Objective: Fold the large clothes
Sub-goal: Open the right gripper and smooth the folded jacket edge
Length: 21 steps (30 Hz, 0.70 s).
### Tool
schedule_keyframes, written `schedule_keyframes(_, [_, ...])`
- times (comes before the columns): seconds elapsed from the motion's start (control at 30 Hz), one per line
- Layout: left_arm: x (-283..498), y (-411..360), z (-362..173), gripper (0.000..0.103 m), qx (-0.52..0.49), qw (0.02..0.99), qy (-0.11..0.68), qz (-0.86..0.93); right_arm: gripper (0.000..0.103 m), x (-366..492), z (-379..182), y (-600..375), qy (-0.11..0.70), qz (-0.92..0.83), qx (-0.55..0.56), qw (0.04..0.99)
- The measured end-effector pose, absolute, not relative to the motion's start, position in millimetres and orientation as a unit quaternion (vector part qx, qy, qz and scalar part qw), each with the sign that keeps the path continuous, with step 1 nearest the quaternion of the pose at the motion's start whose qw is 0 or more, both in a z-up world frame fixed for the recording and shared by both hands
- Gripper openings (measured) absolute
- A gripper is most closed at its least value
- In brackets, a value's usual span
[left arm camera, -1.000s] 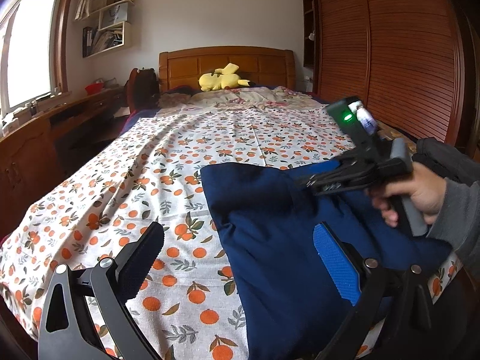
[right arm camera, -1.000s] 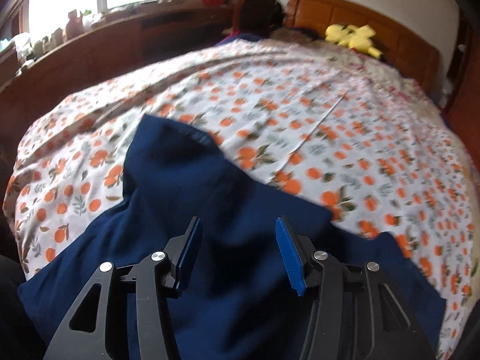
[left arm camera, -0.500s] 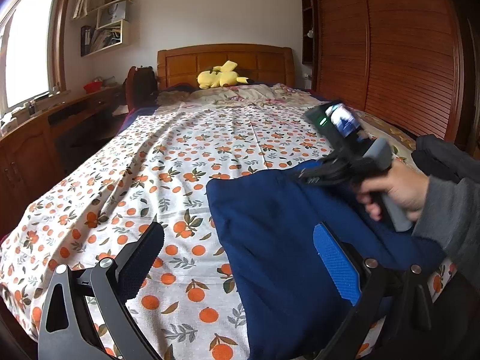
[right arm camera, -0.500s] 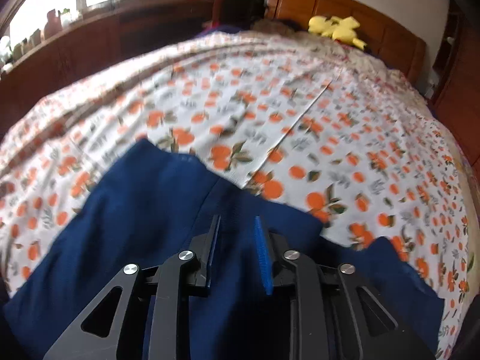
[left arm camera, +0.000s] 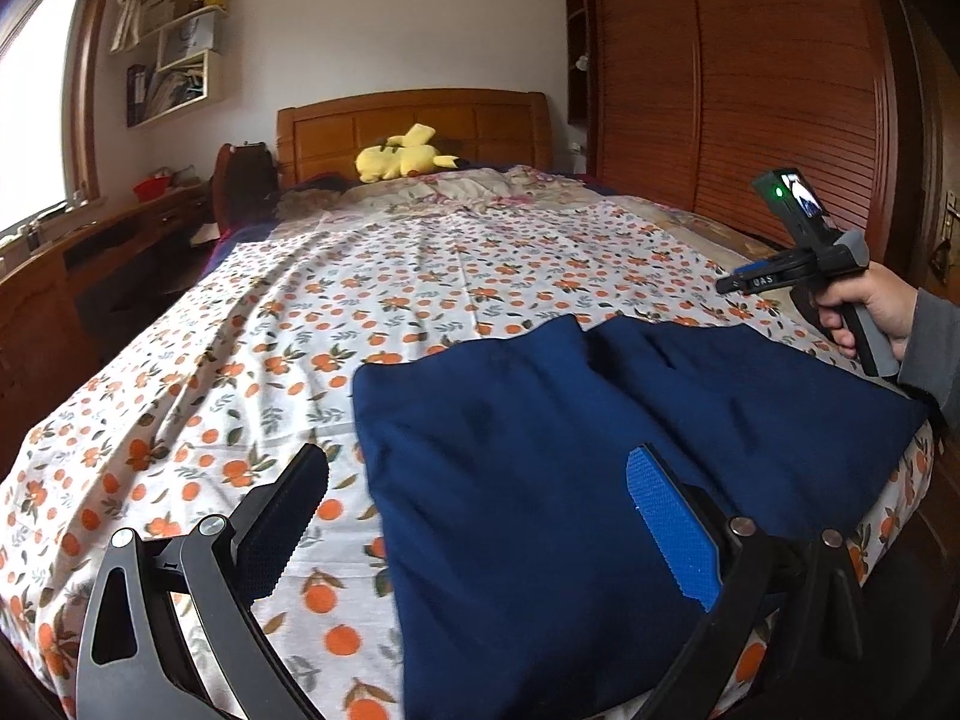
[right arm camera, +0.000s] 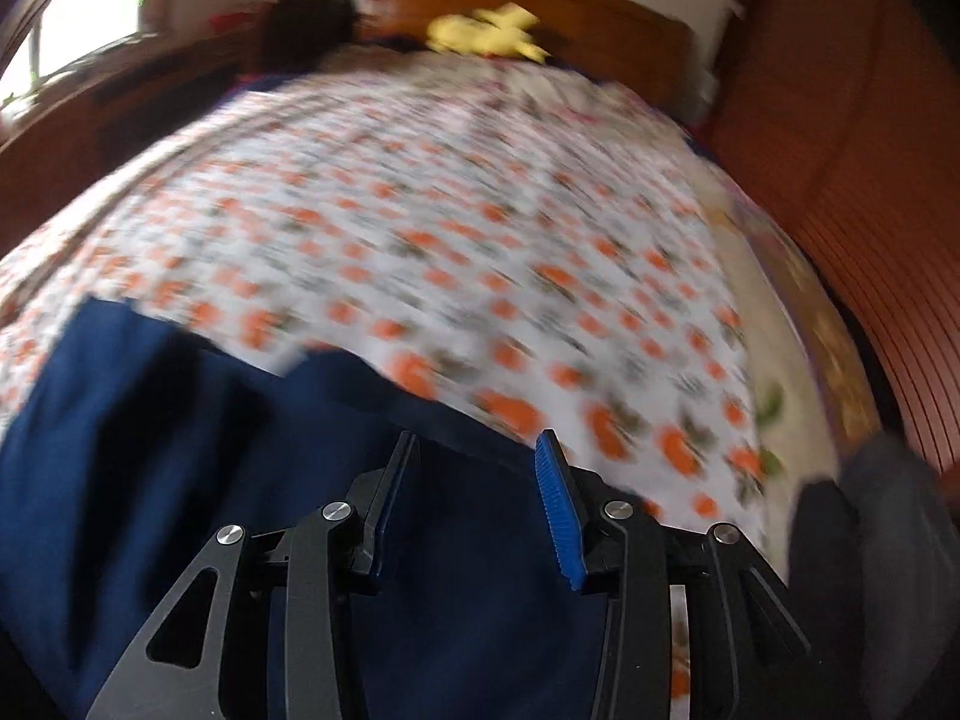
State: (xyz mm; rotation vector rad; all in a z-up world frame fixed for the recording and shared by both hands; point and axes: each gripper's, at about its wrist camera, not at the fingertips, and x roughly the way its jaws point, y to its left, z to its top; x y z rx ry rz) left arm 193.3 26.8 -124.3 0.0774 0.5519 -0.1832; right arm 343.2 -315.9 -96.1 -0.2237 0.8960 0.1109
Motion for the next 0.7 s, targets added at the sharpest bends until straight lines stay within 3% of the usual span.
schedule_keyframes(0.23, [204, 1, -136, 0.1, 0.045, 0.952, 0.283, -0.104, 0.038, 354, -143, -390, 0.486, 0.004, -0.037, 0.873])
schedule_keyframes(0.5, [212, -23, -145, 0.1, 0.059, 0.948, 0.293, -0.114, 0.038, 361, -165, -400, 0.516, 0.032, -0.005, 0.856])
schedule_keyframes(0.6, [214, -27, -149, 0.1, 0.064, 0.946, 0.297, -0.113, 0.026, 364, -165, -395, 0.515, 0.043, -0.013, 0.856])
schedule_keyframes(0.67, [215, -27, -150, 0.1, 0.065, 0.945, 0.298, -0.113, 0.005, 365, -162, -395, 0.51, 0.047, -0.018, 0.859])
schedule_keyframes(0.7, [215, -27, -151, 0.1, 0.066, 0.945, 0.299, -0.112, 0.004, 365, -159, -396, 0.503, 0.052, -0.017, 0.862])
